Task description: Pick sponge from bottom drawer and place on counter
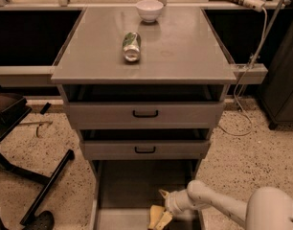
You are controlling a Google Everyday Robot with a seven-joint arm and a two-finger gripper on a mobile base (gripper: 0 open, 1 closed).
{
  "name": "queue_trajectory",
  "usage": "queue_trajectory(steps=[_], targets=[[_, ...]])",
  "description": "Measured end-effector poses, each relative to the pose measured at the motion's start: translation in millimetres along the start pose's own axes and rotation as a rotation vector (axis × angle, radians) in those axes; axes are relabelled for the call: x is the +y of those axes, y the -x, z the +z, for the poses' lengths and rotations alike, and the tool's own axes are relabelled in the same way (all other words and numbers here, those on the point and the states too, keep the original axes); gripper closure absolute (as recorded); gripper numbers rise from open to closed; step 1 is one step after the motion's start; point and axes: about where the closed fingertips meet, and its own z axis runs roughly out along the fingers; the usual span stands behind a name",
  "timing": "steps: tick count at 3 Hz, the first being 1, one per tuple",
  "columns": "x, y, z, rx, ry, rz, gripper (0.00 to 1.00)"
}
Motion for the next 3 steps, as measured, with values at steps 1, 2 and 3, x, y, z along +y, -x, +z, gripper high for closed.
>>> queue_trajectory(steps=[1,2,3], targets=[[7,-4,9,-0.03,-0.02,-0.001,0.0],[24,-9,27,-0.067,-0.023,0.001,0.0],[31,-20,35,-0.075,-0.028,0.02,0.0]])
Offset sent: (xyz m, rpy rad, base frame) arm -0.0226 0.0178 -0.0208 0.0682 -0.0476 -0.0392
